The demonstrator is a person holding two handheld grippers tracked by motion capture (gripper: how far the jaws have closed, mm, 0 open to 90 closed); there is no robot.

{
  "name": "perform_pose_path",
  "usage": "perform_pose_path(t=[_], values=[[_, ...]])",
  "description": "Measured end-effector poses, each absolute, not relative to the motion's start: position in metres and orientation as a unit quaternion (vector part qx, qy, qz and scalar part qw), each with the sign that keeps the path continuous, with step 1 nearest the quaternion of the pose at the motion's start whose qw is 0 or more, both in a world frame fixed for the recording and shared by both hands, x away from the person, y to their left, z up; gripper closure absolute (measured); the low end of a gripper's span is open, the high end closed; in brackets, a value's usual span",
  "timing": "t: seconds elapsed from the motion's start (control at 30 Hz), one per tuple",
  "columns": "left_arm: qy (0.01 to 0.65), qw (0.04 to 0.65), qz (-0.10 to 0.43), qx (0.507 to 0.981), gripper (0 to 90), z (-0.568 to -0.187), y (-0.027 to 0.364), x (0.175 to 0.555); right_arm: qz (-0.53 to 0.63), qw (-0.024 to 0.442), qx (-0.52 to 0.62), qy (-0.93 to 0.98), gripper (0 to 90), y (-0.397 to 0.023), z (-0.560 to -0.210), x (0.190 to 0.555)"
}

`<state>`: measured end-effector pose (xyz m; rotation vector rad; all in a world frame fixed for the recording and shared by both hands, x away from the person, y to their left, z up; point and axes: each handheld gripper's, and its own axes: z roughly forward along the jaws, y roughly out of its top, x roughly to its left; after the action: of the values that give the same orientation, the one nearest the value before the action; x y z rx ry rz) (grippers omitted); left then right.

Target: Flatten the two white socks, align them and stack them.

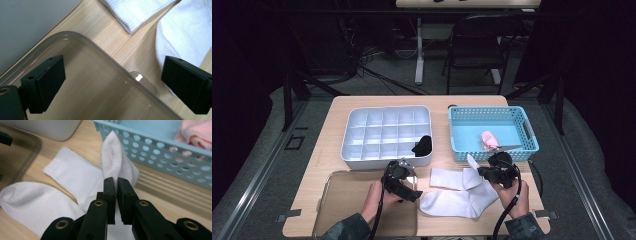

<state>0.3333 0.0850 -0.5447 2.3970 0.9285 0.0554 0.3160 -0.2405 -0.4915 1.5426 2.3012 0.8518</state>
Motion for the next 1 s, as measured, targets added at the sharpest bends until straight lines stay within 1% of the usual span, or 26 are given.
perform_pose_path(t=[0.17, 0.3, 0.37, 0.4, 0.47, 0.57, 0.6, 0.7, 0.8, 0.83, 0.87, 0.93, 1.0], values=[[0.344, 0.276, 0.021, 0.897, 5.6, -0.546, 0.083, 0.333, 0.270, 0.128, 0.530, 0.794, 86.0, -0.243, -0.498, 0.304], [0.344, 0.274, 0.022, 0.898, 5.7, -0.546, 0.082, 0.333, 0.255, 0.121, 0.529, 0.800, 80.7, -0.247, -0.508, 0.307], [0.344, 0.275, 0.022, 0.898, 5.8, -0.545, 0.082, 0.333, 0.258, 0.121, 0.502, 0.816, 73.9, -0.243, -0.504, 0.308], [0.345, 0.275, 0.022, 0.897, 5.8, -0.546, 0.082, 0.333, 0.262, 0.124, 0.488, 0.824, 68.4, -0.238, -0.503, 0.310], [0.345, 0.275, 0.021, 0.897, 5.9, -0.547, 0.081, 0.333, 0.262, 0.109, 0.452, 0.846, 60.8, -0.226, -0.501, 0.316], [0.342, 0.274, 0.022, 0.899, 5.8, -0.546, 0.080, 0.333, 0.254, 0.084, 0.401, 0.876, 50.1, -0.204, -0.507, 0.330], [0.342, 0.275, 0.021, 0.898, 5.8, -0.546, 0.080, 0.333, 0.247, 0.074, 0.392, 0.883, 48.5, -0.198, -0.510, 0.336], [0.341, 0.274, 0.021, 0.899, 5.9, -0.546, 0.081, 0.333, 0.219, 0.063, 0.373, 0.899, 42.1, -0.183, -0.519, 0.351], [0.340, 0.273, 0.018, 0.900, 6.4, -0.546, 0.082, 0.333, 0.201, 0.057, 0.365, 0.907, 36.1, -0.183, -0.527, 0.361], [0.340, 0.273, 0.019, 0.900, 6.4, -0.546, 0.082, 0.333, 0.195, 0.055, 0.359, 0.911, 31.8, -0.186, -0.528, 0.363], [0.342, 0.273, 0.019, 0.899, 6.4, -0.546, 0.082, 0.334, 0.195, 0.057, 0.356, 0.912, 29.8, -0.188, -0.529, 0.363], [0.343, 0.272, 0.018, 0.899, 6.2, -0.546, 0.081, 0.335, 0.184, 0.065, 0.350, 0.916, 29.5, -0.194, -0.531, 0.363], [0.342, 0.273, 0.018, 0.899, 6.0, -0.546, 0.079, 0.334, 0.190, 0.061, 0.351, 0.915, 30.3, -0.196, -0.534, 0.363]])
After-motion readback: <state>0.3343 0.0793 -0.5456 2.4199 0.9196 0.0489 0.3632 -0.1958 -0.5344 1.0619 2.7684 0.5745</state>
